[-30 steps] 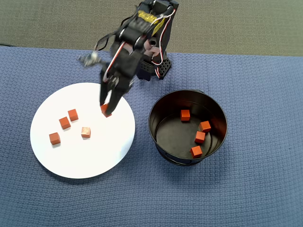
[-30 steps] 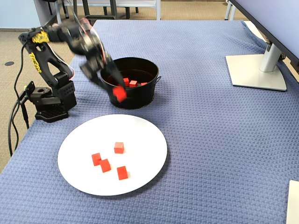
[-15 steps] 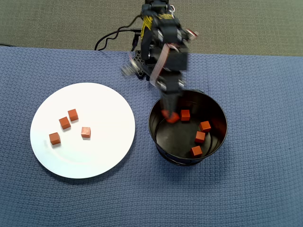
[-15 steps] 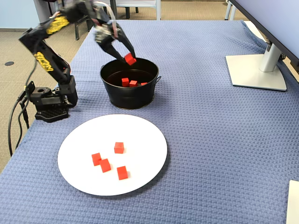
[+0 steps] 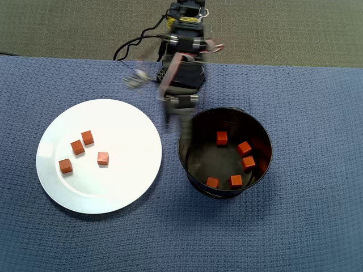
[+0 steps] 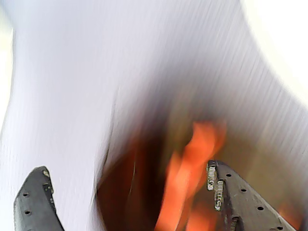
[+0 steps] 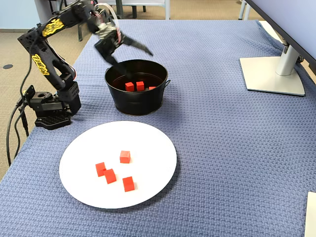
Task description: Pick up the red cubes from the white plate and place them in the black recipient
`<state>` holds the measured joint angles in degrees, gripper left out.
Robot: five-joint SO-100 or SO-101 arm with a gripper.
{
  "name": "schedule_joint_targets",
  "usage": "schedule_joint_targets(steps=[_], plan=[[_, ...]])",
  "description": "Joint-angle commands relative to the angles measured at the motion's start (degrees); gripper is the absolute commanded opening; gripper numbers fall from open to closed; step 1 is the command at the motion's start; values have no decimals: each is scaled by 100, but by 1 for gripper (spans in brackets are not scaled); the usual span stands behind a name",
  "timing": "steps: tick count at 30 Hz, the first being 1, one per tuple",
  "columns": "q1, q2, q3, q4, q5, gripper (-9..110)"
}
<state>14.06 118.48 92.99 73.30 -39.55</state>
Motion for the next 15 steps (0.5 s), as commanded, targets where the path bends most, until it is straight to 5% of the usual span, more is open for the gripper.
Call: schedule_joint_targets(steps=[1, 7, 15], plan=[[1547, -88, 272, -888, -1450, 34], [2610, -536, 1406, -2681, -3243, 33], [2988, -1099, 1450, -2689, -1881, 30]])
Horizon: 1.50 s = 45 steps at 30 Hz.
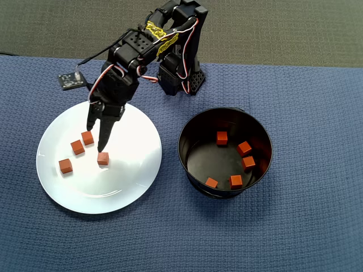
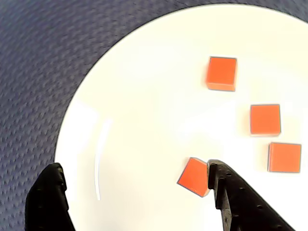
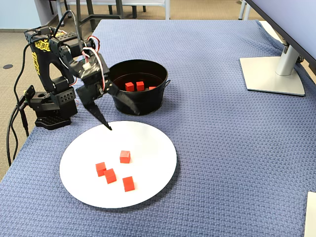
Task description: Pick up the red cubes from the white plate and place them in the black recipient
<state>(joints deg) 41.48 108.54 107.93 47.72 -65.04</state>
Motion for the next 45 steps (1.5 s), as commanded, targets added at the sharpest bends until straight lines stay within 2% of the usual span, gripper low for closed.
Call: schedule_joint_targets(steps=[1, 7, 13, 20, 30, 45], plan=[[281, -264, -97, -114, 967, 29], [325, -2057, -1819, 1371, 2505, 27], [237, -3111, -2698, 1731, 3261, 25], [35, -3560, -2821, 1679, 3155, 25], [-686, -3604, -2417, 1292, 2013, 26], [-536, -3498, -2074, 932, 2057, 26]])
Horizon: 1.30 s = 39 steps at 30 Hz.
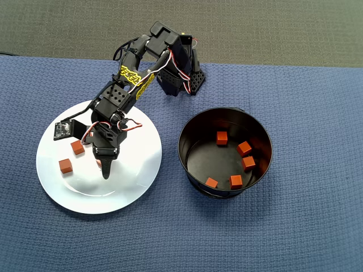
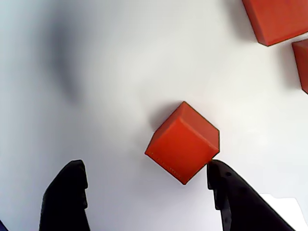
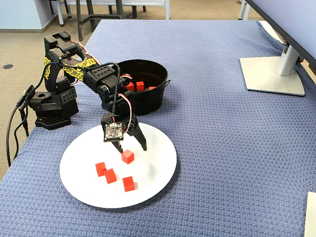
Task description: Pick up the red cubes from the white plate and place them in the black recipient
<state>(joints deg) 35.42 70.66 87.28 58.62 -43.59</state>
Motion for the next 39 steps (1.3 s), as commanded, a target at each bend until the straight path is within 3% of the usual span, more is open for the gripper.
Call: schedule_joint_targets(steps=[1, 22, 39], plan=[[88, 316, 9, -185, -62, 26], [396, 308, 202, -466, 35, 22], [387, 334, 422, -694, -35, 8]])
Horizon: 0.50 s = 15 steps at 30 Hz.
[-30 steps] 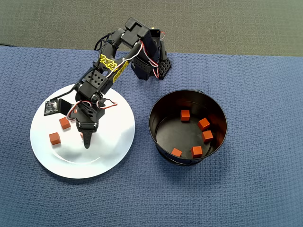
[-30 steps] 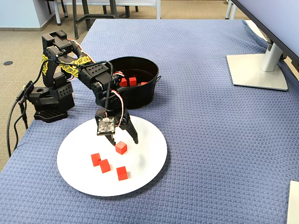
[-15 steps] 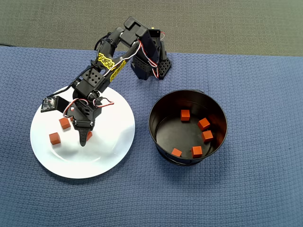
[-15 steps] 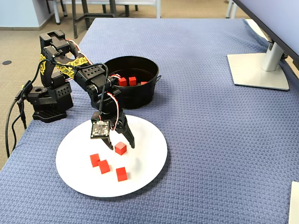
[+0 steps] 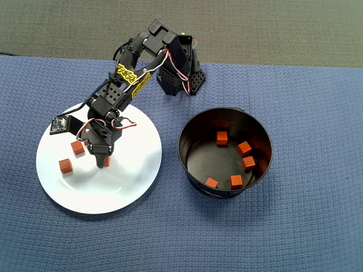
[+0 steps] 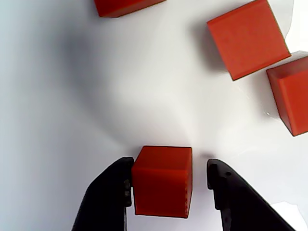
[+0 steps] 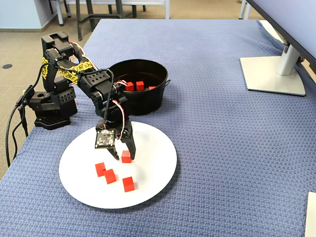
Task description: Pick up the red cubes from the white plate and place them in the black recipient
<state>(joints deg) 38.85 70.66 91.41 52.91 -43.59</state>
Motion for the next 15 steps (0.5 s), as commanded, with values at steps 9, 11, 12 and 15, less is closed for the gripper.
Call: schedule_joint_targets(steps=[9, 11, 12, 15], plan=[[35, 352, 44, -167, -70, 9], [35, 352, 62, -202, -79, 8], [35, 352, 79, -237, -70, 4], [53, 413, 53, -316, 114, 0]])
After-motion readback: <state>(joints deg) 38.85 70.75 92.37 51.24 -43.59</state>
